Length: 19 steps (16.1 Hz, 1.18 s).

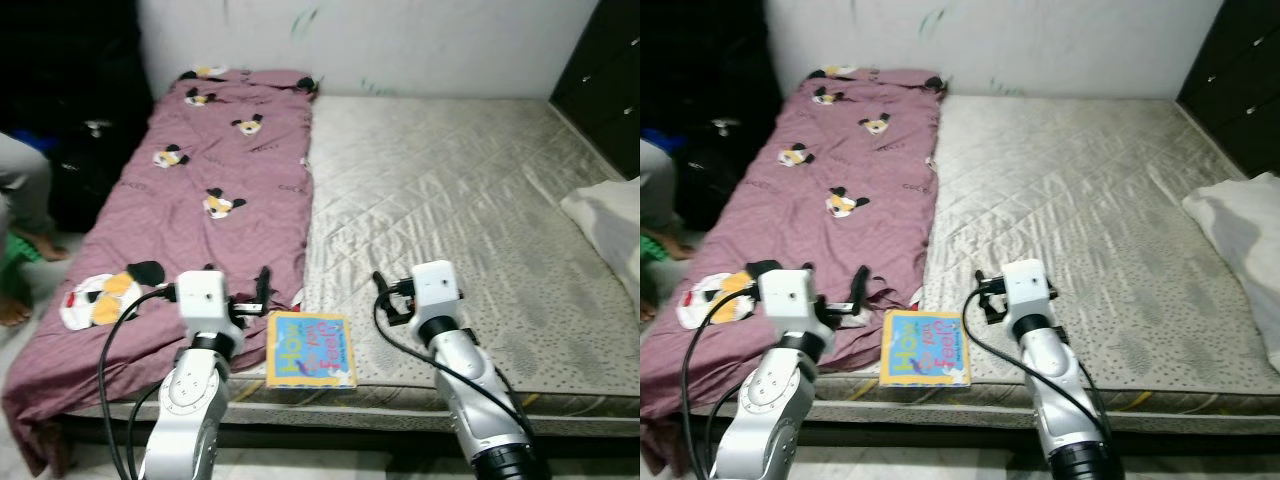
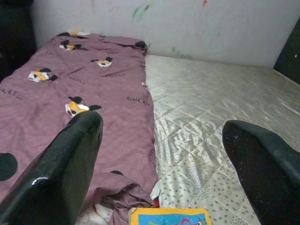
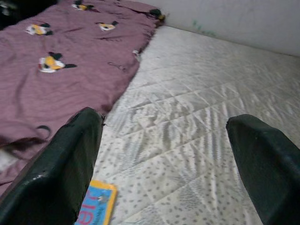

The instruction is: Clean up the room

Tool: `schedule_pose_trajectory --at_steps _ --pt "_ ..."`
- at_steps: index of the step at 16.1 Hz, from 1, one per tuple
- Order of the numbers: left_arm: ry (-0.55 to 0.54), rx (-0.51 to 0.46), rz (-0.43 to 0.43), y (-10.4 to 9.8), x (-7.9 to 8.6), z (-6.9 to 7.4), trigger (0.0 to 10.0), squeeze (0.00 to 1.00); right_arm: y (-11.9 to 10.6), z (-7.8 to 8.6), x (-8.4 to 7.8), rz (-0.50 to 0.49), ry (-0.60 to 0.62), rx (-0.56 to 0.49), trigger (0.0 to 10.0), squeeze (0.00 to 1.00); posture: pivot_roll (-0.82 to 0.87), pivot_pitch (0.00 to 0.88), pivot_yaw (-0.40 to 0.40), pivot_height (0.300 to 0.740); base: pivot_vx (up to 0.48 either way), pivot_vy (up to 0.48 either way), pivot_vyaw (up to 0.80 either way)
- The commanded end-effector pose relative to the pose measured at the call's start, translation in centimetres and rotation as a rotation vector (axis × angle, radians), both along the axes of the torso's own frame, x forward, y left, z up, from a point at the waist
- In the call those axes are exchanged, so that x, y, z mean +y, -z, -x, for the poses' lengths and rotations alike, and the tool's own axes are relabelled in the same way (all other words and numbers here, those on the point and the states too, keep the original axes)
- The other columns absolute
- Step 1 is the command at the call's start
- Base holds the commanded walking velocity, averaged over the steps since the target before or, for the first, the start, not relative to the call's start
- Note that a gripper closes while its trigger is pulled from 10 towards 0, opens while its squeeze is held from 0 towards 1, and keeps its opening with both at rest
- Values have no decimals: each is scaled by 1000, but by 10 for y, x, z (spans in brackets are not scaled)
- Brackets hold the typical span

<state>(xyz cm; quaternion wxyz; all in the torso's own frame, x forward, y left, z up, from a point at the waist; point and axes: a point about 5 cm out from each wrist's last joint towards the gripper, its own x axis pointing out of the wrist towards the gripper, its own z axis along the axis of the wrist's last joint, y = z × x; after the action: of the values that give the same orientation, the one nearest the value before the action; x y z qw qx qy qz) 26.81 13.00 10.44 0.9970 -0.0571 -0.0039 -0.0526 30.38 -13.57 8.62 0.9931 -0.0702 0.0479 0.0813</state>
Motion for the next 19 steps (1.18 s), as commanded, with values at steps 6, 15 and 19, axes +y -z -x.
schedule_pose_trajectory --at_steps 6,15,19 --pt "-9 -2 0 -1 5 1 10000 0 -1 -2 5 -1 -23 4 10000 0 1 58 -10 740 328 0 0" --pt "-20 16 -13 1 5 1 10000 0 3 -2 3 6 -22 22 10000 0 6 43 -7 740 0 0 0" --pt "-26 26 -19 3 5 0 10000 0 5 -2 3 -3 -17 38 10000 0 6 45 -7 740 0 0 -536"
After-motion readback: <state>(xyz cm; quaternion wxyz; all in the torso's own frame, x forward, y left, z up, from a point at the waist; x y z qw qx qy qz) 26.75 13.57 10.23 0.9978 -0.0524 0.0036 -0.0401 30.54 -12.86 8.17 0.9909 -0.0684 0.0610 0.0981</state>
